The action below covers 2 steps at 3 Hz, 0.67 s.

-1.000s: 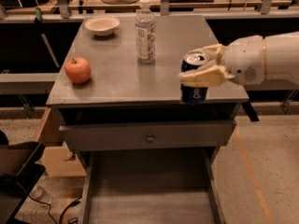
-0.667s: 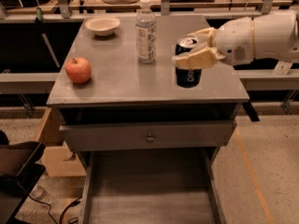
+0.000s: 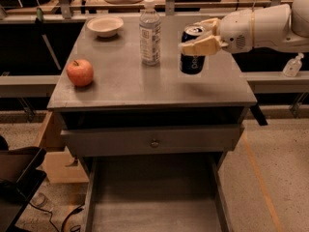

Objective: Pick pepsi can from middle drawer and place on counter

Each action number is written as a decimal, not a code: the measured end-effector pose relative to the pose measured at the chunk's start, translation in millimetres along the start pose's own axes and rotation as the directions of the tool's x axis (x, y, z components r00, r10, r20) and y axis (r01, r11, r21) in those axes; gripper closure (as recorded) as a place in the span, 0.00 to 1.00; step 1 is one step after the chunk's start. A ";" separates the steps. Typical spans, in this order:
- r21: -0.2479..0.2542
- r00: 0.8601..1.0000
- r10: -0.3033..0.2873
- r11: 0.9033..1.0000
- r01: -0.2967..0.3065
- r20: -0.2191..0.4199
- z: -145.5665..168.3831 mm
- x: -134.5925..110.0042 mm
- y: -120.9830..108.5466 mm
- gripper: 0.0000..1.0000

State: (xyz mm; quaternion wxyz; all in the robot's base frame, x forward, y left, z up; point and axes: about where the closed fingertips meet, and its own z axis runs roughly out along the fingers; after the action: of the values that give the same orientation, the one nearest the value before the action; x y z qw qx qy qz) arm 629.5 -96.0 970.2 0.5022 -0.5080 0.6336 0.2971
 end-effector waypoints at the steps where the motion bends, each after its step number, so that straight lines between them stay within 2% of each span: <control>1: 0.024 1.000 0.014 1.000 -0.015 0.025 -4.6 19.5 -23.7 1.00; 2: 0.042 0.998 0.040 0.998 -0.042 0.042 -13.8 42.6 -37.2 1.00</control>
Offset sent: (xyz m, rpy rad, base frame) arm 0.0432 -0.0705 -0.0504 0.0830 0.0205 -0.0879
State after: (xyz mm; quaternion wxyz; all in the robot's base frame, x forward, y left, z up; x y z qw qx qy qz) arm 660.8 -134.4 939.6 0.5198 -0.4778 0.6395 0.3042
